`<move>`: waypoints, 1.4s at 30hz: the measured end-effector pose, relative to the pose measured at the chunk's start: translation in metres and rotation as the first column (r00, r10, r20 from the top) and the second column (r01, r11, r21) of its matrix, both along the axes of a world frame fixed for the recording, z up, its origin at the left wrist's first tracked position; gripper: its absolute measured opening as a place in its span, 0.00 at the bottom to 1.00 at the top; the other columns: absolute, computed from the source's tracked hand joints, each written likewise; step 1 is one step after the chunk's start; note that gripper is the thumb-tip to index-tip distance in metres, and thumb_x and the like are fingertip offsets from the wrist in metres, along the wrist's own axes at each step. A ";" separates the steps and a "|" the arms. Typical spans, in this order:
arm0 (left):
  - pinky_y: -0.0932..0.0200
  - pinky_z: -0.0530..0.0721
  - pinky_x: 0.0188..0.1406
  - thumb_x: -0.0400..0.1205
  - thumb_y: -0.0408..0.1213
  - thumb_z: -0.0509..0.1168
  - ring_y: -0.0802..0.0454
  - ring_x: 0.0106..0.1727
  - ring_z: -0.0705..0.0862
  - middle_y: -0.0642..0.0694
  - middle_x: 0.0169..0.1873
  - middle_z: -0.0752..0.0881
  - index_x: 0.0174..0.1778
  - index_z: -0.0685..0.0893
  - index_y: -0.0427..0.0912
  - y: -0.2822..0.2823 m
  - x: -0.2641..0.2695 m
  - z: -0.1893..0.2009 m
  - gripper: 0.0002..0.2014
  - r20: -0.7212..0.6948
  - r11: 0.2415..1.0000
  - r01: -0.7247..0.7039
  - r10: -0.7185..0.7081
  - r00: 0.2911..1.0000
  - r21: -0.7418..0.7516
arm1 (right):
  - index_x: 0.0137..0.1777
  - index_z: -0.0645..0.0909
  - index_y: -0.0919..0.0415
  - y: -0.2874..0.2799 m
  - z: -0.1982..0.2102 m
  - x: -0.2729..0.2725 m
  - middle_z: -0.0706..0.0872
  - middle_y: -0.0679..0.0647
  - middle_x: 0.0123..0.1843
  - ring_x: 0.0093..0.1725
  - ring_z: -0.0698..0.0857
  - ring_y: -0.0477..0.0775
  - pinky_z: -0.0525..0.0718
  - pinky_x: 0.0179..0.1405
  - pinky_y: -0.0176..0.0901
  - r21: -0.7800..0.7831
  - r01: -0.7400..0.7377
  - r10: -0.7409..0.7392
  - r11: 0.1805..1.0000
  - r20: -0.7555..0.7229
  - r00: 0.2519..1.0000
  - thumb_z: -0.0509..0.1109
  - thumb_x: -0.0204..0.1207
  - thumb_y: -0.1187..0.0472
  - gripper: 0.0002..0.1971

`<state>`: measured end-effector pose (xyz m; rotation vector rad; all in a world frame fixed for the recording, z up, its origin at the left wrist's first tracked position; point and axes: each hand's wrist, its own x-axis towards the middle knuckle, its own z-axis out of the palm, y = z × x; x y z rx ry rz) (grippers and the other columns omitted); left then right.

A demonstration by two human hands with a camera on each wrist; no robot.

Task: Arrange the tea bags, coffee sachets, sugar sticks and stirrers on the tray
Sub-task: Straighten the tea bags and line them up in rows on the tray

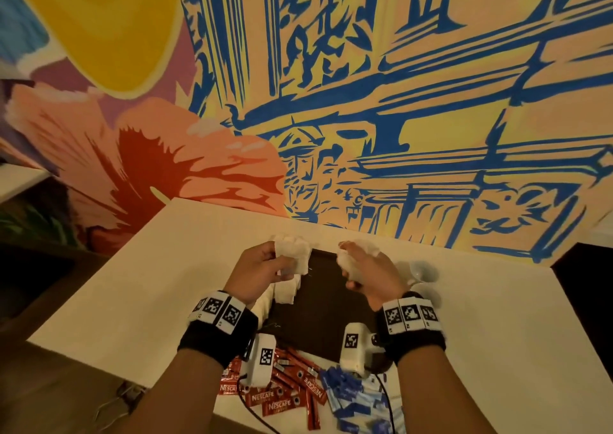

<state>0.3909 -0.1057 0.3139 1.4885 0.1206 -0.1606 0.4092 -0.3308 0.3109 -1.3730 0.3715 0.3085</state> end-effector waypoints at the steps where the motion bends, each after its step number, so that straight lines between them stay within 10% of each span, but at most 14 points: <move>1: 0.42 0.87 0.57 0.71 0.28 0.75 0.39 0.53 0.89 0.35 0.50 0.91 0.47 0.93 0.42 -0.002 0.000 -0.002 0.10 -0.011 0.999 -0.018 0.017 1.000 -0.032 | 0.58 0.88 0.58 0.006 0.002 -0.007 0.89 0.56 0.41 0.31 0.83 0.48 0.78 0.20 0.37 -0.026 -0.041 0.042 0.999 0.025 0.999 0.75 0.81 0.52 0.12; 5: 0.44 0.87 0.54 0.77 0.23 0.73 0.39 0.50 0.89 0.36 0.47 0.92 0.49 0.88 0.36 -0.007 -0.003 -0.010 0.07 -0.032 0.997 -0.054 0.052 0.998 -0.061 | 0.57 0.89 0.55 0.024 -0.012 -0.026 0.91 0.55 0.46 0.40 0.86 0.51 0.76 0.23 0.40 -0.050 -0.245 0.249 0.968 0.125 0.960 0.77 0.79 0.56 0.09; 14: 0.51 0.85 0.48 0.79 0.35 0.75 0.47 0.47 0.88 0.38 0.48 0.91 0.53 0.89 0.36 0.006 -0.004 -0.018 0.09 -0.041 0.992 0.060 -0.056 0.998 0.112 | 0.52 0.90 0.62 0.035 -0.033 -0.016 0.92 0.62 0.47 0.39 0.86 0.54 0.79 0.23 0.43 -0.198 -0.216 0.256 0.956 0.201 0.946 0.80 0.75 0.62 0.07; 27: 0.56 0.88 0.39 0.82 0.40 0.73 0.51 0.44 0.87 0.39 0.48 0.91 0.50 0.90 0.36 0.052 0.056 -0.041 0.10 0.011 0.862 0.136 -0.162 0.987 0.489 | 0.51 0.88 0.53 0.030 -0.062 -0.003 0.87 0.58 0.45 0.36 0.83 0.53 0.79 0.27 0.42 -0.070 0.028 -0.040 0.997 -0.172 0.984 0.74 0.81 0.56 0.04; 35: 0.51 0.88 0.46 0.83 0.42 0.70 0.46 0.48 0.87 0.48 0.46 0.87 0.48 0.88 0.45 0.066 0.099 -0.102 0.05 -0.196 0.608 0.332 -0.281 0.940 0.721 | 0.55 0.85 0.63 0.030 -0.071 0.008 0.89 0.64 0.44 0.36 0.88 0.56 0.87 0.27 0.45 0.098 0.174 -0.133 0.980 -0.333 0.934 0.74 0.81 0.45 0.19; 42: 0.61 0.73 0.45 0.84 0.41 0.67 0.50 0.49 0.80 0.50 0.49 0.81 0.52 0.86 0.49 0.055 0.112 -0.146 0.05 -0.380 0.329 0.526 -0.415 0.827 0.784 | 0.61 0.82 0.65 0.039 -0.079 0.011 0.85 0.65 0.52 0.49 0.89 0.61 0.91 0.45 0.51 0.219 0.108 -0.032 0.970 -0.323 0.946 0.69 0.82 0.68 0.10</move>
